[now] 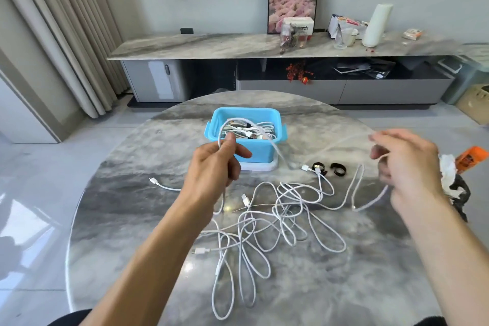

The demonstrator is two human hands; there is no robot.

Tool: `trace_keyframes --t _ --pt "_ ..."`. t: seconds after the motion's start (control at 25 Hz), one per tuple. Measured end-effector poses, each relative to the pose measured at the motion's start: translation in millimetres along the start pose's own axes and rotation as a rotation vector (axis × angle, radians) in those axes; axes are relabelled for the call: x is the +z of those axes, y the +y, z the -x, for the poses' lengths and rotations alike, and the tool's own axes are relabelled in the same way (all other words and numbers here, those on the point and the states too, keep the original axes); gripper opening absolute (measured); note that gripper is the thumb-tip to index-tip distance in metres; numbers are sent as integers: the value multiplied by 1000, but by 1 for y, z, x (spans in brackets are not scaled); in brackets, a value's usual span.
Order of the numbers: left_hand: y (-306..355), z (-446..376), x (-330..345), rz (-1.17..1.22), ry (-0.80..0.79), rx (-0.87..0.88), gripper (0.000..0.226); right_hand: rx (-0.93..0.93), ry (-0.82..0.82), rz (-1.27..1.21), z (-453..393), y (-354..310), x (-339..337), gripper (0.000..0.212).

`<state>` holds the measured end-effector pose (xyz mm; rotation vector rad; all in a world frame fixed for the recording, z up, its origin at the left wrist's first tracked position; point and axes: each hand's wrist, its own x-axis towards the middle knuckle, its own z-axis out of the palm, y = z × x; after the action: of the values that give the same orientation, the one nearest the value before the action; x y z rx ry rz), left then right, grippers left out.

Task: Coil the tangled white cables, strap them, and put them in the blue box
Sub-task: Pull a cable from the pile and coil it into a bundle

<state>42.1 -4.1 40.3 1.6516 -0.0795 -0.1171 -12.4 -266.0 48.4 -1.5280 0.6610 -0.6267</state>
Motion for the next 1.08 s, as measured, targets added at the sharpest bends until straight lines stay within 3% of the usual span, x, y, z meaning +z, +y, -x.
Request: trace_keyframes --t 0.08,0.12,0.16,0.2,0.28,0.32,0.36,0.44,0.6,0.68,0.72,0.76,0.8,0.84,0.88,0.92,1.0,1.08 --pt "-1 3 2 -55 -38 -10 47 -87 -164 631 7 8 2 14" --pt "-2 5 4 -144 -58 10 48 -199 -245 781 18 7 10 22" --pt "-2 8 7 -275 -69 48 48 -300 -345 724 32 4 19 27" --pt "-2 13 10 -425 -82 100 47 -327 -479 515 47 -2 29 30" --pt "-3 22 17 -652 -134 207 41 -223 -735 175 70 -5 47 31" --pt "-4 26 20 -706 -155 255 37 -228 -781 185 76 -2 54 21" --pt "-5 27 21 -738 -168 294 34 -259 -767 248 79 -1 58 9" --pt "-2 25 16 -768 -188 343 39 -247 -624 224 70 5 55 14" --pt "13 8 -12 -643 -144 316 35 227 -235 -358 26 -5 23 24" --pt "13 5 -18 -701 -120 345 30 347 -193 -233 12 2 19 21" --pt "10 6 -17 -731 -116 381 29 303 -201 30 10 8 20 21" --pt "7 9 -15 -751 -114 424 30 167 -192 381 15 8 22 35" --pt "5 12 -11 -756 -116 467 30 -34 -202 662 23 8 23 53" --pt "3 13 -8 -743 -124 506 31 -288 -244 766 31 7 26 67" --pt "3 14 -5 -716 -140 536 31 -483 -336 717 42 3 31 72" --pt "2 15 -2 -686 -158 555 30 -563 -485 603 53 1 38 67" --pt "1 16 3 -649 -166 568 30 -574 -770 439 68 6 50 36" --pt "2 15 2 -632 -159 517 28 -605 -756 346 67 11 54 17"
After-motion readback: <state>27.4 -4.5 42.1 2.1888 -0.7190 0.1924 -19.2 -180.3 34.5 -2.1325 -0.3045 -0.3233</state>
